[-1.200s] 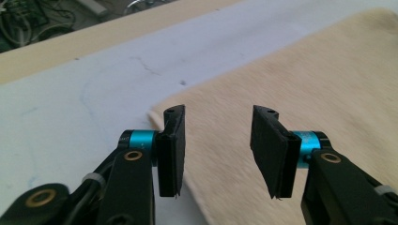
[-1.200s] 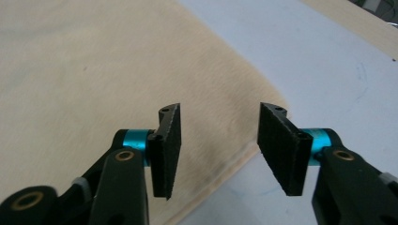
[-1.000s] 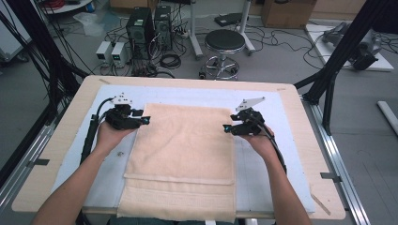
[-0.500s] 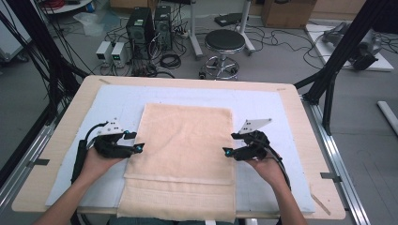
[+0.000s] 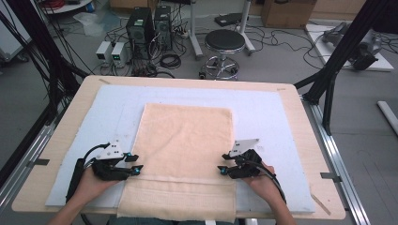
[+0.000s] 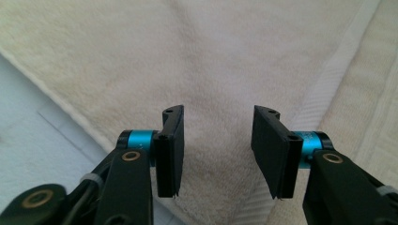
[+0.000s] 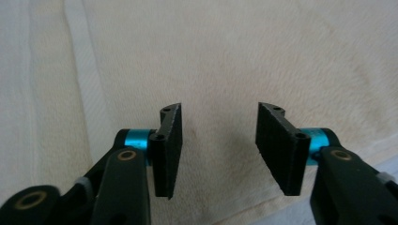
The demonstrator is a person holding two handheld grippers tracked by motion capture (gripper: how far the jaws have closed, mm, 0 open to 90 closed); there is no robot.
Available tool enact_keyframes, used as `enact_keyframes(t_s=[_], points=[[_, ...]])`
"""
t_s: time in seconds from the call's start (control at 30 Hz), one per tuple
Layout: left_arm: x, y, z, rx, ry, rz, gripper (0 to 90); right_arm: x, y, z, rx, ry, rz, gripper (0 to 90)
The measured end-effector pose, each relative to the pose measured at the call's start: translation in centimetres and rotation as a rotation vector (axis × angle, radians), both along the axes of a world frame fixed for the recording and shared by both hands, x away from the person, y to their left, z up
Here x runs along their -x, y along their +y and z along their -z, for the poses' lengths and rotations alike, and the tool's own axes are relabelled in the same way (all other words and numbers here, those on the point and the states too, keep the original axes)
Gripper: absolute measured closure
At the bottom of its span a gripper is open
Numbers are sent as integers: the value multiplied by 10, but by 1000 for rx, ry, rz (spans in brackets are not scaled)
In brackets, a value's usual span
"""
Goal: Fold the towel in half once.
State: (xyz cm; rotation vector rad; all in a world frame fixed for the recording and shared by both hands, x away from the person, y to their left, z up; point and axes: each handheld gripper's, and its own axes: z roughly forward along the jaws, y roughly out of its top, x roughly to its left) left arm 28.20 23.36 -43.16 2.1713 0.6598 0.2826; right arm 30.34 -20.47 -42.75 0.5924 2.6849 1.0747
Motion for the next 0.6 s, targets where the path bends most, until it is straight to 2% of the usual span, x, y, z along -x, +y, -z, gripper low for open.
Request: enact_keyframes(t_s=[0.07, 0.13, 0.23, 0.33, 0.4, 0.6], points=[[-1, -1, 4, -22, 13, 11, 606, -1, 2, 4, 26, 8, -7, 583], [-1, -3, 7, -27, 6, 15, 668, 0, 2, 7, 12, 0, -12, 631], [-2, -7, 5, -44, -6, 18, 802, 0, 1, 6, 5, 10, -20, 726], [-1, -7, 4, -52, -13, 22, 830, 1, 2, 5, 12, -7, -29, 811], [0, -7, 2, -43, -19, 15, 842, 2, 2, 3, 13, -1, -23, 826], [3, -5, -10, -9, -40, 10, 847, 3, -3, -7, 2, -28, -37, 844]])
